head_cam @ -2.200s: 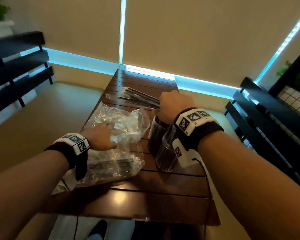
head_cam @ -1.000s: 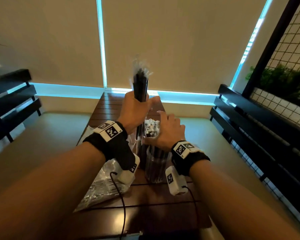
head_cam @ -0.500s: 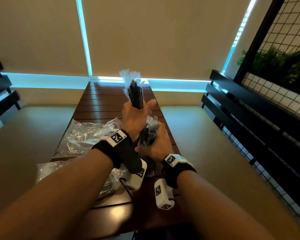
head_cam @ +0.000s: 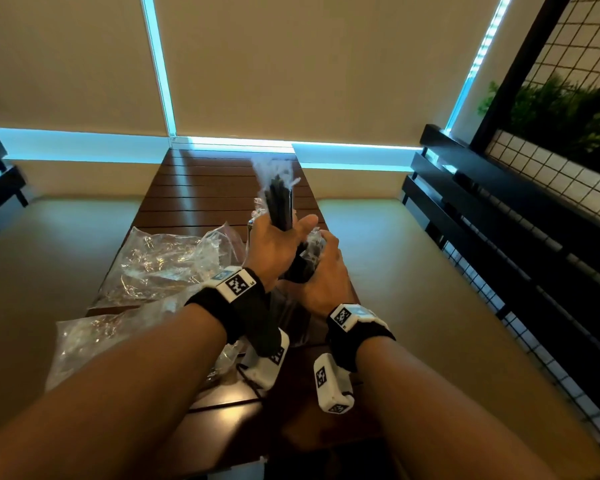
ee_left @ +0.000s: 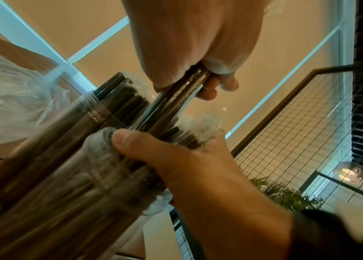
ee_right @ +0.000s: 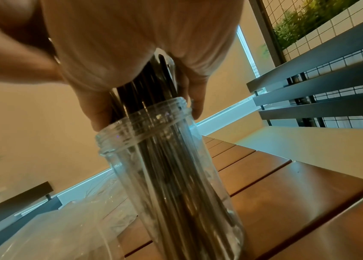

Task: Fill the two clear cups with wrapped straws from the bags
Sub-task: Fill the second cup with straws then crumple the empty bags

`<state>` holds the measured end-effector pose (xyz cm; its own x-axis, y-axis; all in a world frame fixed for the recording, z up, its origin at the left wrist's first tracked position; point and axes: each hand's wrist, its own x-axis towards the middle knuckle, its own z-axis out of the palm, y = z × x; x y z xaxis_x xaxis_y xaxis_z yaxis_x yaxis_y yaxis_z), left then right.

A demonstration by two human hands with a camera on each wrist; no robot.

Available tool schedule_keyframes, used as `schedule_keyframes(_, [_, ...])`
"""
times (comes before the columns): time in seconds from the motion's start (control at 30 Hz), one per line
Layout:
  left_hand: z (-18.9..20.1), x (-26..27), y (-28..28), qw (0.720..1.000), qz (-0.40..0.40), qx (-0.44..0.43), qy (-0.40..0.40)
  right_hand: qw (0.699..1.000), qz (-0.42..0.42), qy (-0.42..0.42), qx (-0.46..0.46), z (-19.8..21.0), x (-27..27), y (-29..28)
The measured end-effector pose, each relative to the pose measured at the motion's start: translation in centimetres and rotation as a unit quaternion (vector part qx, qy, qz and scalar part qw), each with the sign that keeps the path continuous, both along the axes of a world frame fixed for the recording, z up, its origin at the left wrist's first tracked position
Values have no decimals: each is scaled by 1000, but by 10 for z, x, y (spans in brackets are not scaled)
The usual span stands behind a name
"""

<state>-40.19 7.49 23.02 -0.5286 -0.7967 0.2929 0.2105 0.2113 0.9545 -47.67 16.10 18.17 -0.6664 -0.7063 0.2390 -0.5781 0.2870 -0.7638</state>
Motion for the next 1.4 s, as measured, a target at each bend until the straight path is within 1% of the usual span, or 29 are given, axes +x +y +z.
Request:
schedule_keyframes(0.2, [-46, 2, 3, 995, 8, -36, -91, 1000, 22, -2, -21, -8, -3, 0])
schedule_keyframes(0.3, [-54, 3, 6, 987, 8, -63, -147, 999, 40, 7, -22, -14, -8, -2])
schedule_keyframes(0.33, [-52, 3, 6, 985, 10, -70, -159, 999, 45, 1, -24, -15, -9, -2])
schedule_keyframes(0.43, [-36, 8, 7, 986, 13, -62, -156, 998, 51, 1, -32, -18, -12, -3])
schedule_keyframes(0.5, [-19, 12, 9, 983, 34, -97, -153, 998, 56, 8, -30, -18, -12, -2])
schedule_keyframes(0.6, [6, 14, 9, 973, 75, -179, -124, 998, 56, 15, -22, -17, -11, -1])
schedule_keyframes(0.7, [14, 11, 10, 969, 73, -198, -131, 998, 57, 5, -15, -16, -15, -4])
schedule_keyframes(0.8, [-2, 9, 15, 962, 43, -215, -162, 998, 52, 7, -22, -14, -16, -10])
schedule_keyframes(0.87, [-22, 10, 18, 961, 37, -216, -169, 997, 80, -12, -20, -21, -20, -14])
schedule_keyframes(0.93, [-41, 12, 17, 963, 35, -198, -181, 992, 115, -42, -7, -23, -27, -15])
schedule_keyframes(1.0, [-55, 15, 14, 962, 23, -189, -195, 990, 121, -67, -23, -11, -30, -10])
schedule_keyframes(1.07, [-62, 16, 11, 958, 9, -205, -201, 990, 97, -88, -60, 12, -28, -2])
schedule_keyframes(1.1, [-63, 15, 10, 956, 4, -213, -202, 988, 93, -83, -89, 26, -26, 2])
schedule_keyframes(1.13, [-64, 15, 10, 954, 1, -222, -202, 986, 92, -59, -126, 42, -19, 6])
schedule_keyframes(1.17, [-64, 15, 9, 953, -3, -225, -203, 983, 90, -6, -161, 56, -11, 6])
schedule_keyframes(1.2, [-64, 16, 9, 953, -3, -222, -204, 978, 85, 63, -181, 65, -4, 3])
schedule_keyframes(1.23, [-64, 17, 9, 955, -1, -215, -205, 971, 84, 131, -182, 71, 0, -1])
schedule_keyframes(1.3, [-67, 21, 8, 953, 3, -217, -212, 961, 100, 222, -130, 68, 7, -9])
schedule_keyframes(1.33, [-68, 21, 7, 946, 2, -237, -222, 957, 115, 249, -94, 61, 7, -8])
schedule_keyframes(1.4, [-69, 23, 6, 923, -4, -275, -268, 947, 134, 291, -18, 40, 6, -3])
